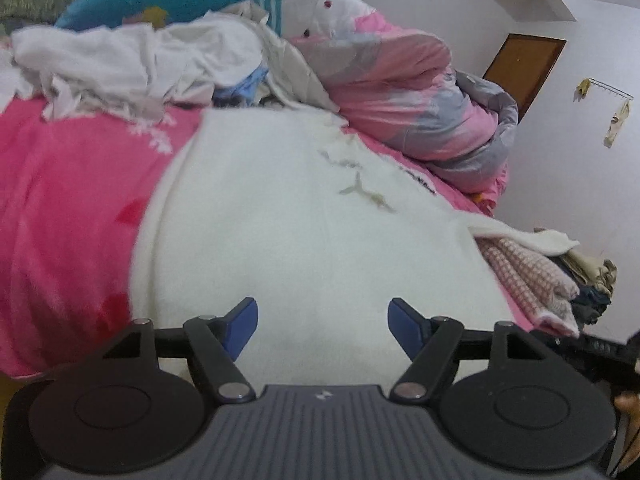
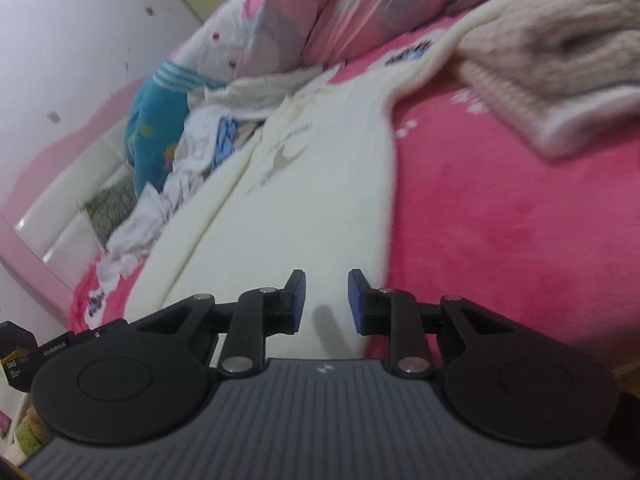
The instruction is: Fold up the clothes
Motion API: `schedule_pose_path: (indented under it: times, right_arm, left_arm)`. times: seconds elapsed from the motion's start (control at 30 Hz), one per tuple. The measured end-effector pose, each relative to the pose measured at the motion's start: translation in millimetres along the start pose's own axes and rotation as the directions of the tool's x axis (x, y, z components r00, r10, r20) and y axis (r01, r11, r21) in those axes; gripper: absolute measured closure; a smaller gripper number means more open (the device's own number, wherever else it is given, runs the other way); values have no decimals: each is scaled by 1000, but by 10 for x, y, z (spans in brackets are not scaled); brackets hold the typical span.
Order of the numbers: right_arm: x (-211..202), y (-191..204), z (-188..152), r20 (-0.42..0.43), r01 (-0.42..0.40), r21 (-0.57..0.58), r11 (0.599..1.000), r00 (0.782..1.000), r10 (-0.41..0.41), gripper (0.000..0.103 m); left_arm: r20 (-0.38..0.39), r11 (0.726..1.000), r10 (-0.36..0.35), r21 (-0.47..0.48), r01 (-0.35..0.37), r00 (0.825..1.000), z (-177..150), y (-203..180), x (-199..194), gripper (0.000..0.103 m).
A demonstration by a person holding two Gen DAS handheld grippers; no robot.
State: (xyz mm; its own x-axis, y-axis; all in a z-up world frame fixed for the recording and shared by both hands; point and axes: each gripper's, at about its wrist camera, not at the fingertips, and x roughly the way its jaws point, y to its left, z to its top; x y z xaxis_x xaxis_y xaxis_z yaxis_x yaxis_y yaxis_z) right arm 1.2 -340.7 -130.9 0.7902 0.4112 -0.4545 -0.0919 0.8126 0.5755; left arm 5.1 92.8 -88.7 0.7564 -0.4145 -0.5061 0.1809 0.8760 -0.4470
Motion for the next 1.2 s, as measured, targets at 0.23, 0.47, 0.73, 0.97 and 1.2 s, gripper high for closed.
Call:
schedule_pose_path:
  times: [0.23, 0.47, 0.73, 0.97, 1.2]
  right_arm:
    - [-465, -326, 117, 133, -41, 92, 995, 991, 28, 71]
    - [-931, -721, 887, 338, 25, 99, 995, 939, -57, 46]
    - [-512, -1582, 2183, 390, 270, 225, 936, 855, -341, 44]
    - [210, -2291, 2770, 237, 306, 425, 852, 871, -431, 77]
    - [298, -2045, 2832, 355, 245, 401, 883, 846, -396, 95]
  left_arm:
    - [-54, 993, -102, 49, 105, 993, 48, -698, 322, 17]
    - [-163, 988, -112, 92, 128, 980, 60, -1188, 1123, 13]
    - [-192, 990, -78, 102, 99, 978, -55, -1362, 1499, 9]
    - [-192, 987, -76, 124, 101, 978, -68, -1388, 1512, 9]
    - [-188, 987, -114, 94, 134, 976, -55, -1317, 1508, 9]
